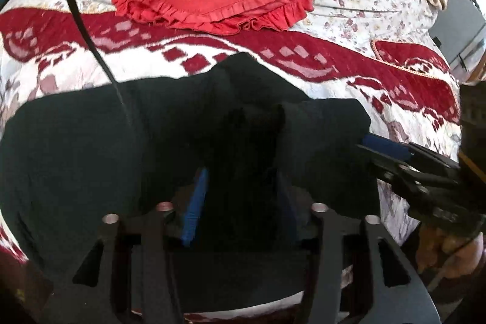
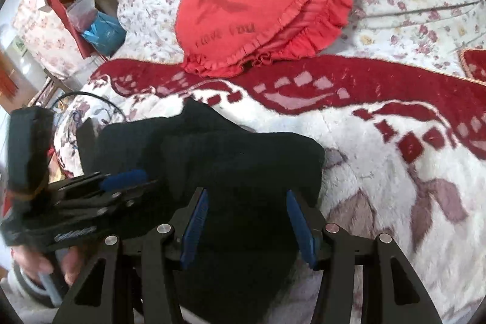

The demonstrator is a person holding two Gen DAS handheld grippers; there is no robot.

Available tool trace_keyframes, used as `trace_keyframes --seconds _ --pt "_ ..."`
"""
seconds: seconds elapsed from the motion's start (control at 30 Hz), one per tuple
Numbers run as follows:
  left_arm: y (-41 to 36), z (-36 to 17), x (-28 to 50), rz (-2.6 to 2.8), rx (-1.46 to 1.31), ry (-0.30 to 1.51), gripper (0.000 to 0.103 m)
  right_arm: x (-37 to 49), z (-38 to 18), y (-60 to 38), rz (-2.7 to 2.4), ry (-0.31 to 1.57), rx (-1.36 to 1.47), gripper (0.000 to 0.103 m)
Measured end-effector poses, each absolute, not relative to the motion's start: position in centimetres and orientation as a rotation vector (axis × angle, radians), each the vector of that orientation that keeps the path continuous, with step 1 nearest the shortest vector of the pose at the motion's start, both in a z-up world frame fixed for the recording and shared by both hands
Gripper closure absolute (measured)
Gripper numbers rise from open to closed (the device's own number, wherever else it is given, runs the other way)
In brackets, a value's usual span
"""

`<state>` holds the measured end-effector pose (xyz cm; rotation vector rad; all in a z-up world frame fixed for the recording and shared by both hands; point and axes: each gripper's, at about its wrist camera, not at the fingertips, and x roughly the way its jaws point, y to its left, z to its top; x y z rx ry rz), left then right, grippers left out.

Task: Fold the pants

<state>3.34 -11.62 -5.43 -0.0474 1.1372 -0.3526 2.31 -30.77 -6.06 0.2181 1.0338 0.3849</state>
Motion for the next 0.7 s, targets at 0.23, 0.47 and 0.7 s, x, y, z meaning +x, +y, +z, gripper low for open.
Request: trace_keyframes --seconds 0.23,0.47,0.7 --pt "-13.4 -5.3 2.5 -0.41 -0.064 1.136 0.083 2.6 -5.3 -30.5 0.383 1.023 0.215 0.051" --pt "-11.7 -3.0 0.7 -0.434 -0.101 1.108 0.087 2.2 -3.3 -27.4 0.491 0.974 0.17 0.051" --pt "-10.1 -5.2 1.7 -0.341 -0.162 1.167 0.081 4.8 -6.1 -24.3 0.478 1.042 0.06 0.051"
